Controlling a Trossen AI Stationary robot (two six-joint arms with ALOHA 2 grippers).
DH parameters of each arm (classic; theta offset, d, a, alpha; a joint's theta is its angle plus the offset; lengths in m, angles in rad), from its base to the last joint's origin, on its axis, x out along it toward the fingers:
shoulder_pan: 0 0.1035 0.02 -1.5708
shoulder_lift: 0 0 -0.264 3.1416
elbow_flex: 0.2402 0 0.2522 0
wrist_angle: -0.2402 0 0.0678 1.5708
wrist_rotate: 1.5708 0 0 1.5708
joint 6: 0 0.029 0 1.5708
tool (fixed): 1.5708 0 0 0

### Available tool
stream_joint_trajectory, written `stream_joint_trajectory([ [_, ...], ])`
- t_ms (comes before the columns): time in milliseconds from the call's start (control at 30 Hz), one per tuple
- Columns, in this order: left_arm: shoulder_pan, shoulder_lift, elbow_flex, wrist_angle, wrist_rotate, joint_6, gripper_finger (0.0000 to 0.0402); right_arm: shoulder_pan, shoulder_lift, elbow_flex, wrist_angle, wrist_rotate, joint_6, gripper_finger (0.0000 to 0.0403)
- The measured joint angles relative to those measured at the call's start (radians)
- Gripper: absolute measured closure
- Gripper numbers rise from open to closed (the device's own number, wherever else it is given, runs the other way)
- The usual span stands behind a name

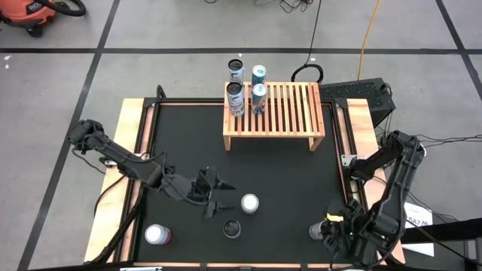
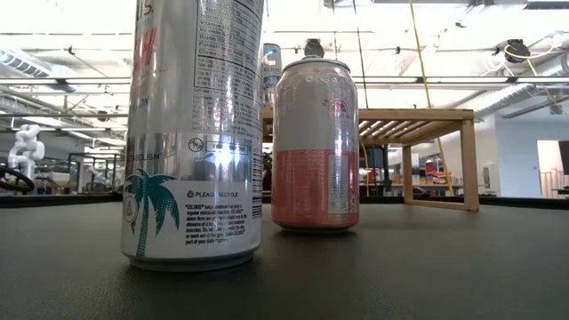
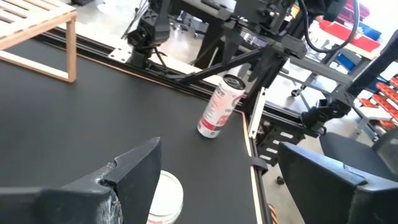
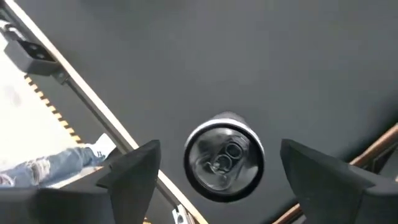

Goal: Place canned beverage on shelf
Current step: Put the pink soda can on the shelf

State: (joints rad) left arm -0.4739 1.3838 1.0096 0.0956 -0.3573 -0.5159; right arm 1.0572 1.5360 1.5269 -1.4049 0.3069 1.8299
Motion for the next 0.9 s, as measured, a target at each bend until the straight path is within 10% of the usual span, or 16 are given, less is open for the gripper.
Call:
stream_joint_trajectory([
  [333,0.021,0.0,0.0,-0.01,0.0,0.002,0.0084,-0.008,0.0,-0.071,0.002,-0.149,0.123,0.0063],
  [900,0.051,0.0,0.0,-0.034,-0.015,-0.003,0.0084,-0.013,-0.007,-0.101,0.028,-0.093,0.117,0.0064],
])
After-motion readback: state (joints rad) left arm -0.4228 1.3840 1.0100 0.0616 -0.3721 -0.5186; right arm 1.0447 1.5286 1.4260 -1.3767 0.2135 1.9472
